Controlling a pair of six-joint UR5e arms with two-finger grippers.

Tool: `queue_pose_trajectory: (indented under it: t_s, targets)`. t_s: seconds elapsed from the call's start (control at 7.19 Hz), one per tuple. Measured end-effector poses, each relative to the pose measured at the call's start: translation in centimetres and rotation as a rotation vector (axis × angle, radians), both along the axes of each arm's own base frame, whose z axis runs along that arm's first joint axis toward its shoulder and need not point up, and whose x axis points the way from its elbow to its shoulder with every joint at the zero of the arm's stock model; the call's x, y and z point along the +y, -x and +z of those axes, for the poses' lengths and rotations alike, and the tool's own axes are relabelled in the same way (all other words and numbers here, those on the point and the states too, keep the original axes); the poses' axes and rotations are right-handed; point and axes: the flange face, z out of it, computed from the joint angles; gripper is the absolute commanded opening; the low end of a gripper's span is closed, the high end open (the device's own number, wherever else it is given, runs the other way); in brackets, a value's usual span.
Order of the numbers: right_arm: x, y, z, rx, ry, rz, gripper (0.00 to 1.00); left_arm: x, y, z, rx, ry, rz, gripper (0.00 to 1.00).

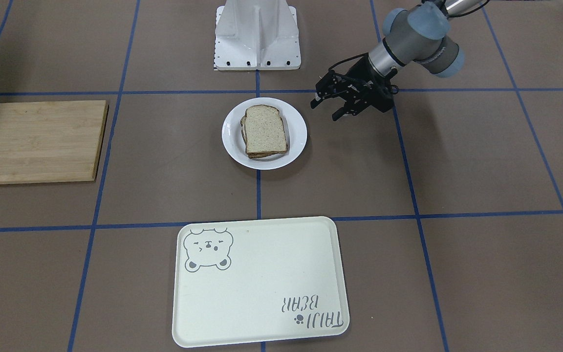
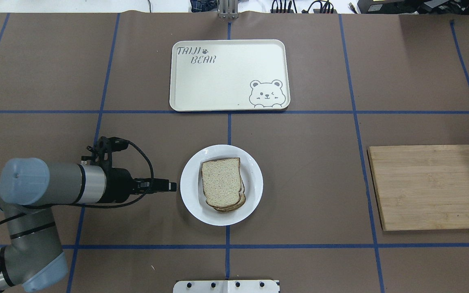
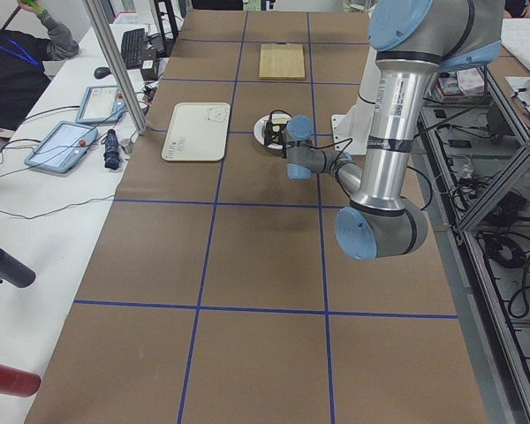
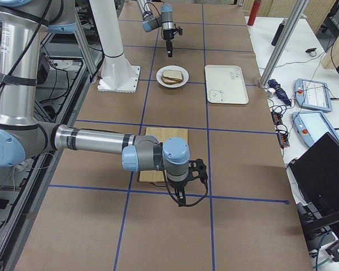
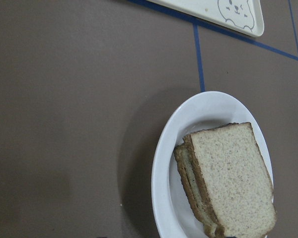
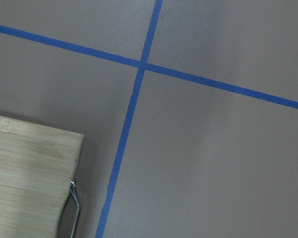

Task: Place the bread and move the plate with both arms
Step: 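Move the left gripper to the near rim of the white plate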

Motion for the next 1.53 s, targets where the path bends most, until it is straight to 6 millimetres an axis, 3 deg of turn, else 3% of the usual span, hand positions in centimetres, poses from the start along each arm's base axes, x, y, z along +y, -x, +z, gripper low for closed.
queue_pose_trajectory:
  t_s: [0.56, 0.97, 1.25, 1.53]
  targets:
    - [0.0, 0.0, 0.0, 0.001, 0.000, 0.000, 1.00, -0.2, -3.9, -1.0, 0.016, 0.070, -0.003, 0.35]
    - [-0.6, 0.0, -0.3, 0.003, -0.004, 0.004, 1.00, 0.0, -3.4, -1.4, 0.049, 0.095, 0.001, 0.43]
    - [-0.7, 0.1, -0.4, 0.003, -0.005, 0.006, 1.00, 0.3, -2.5, 0.3, 0.069, 0.109, -0.001, 0.43]
    - [-0.8, 0.1, -0.4, 0.006, -0.005, 0.006, 1.00, 0.2, -3.0, 1.9, 0.114, 0.184, -0.005, 0.43]
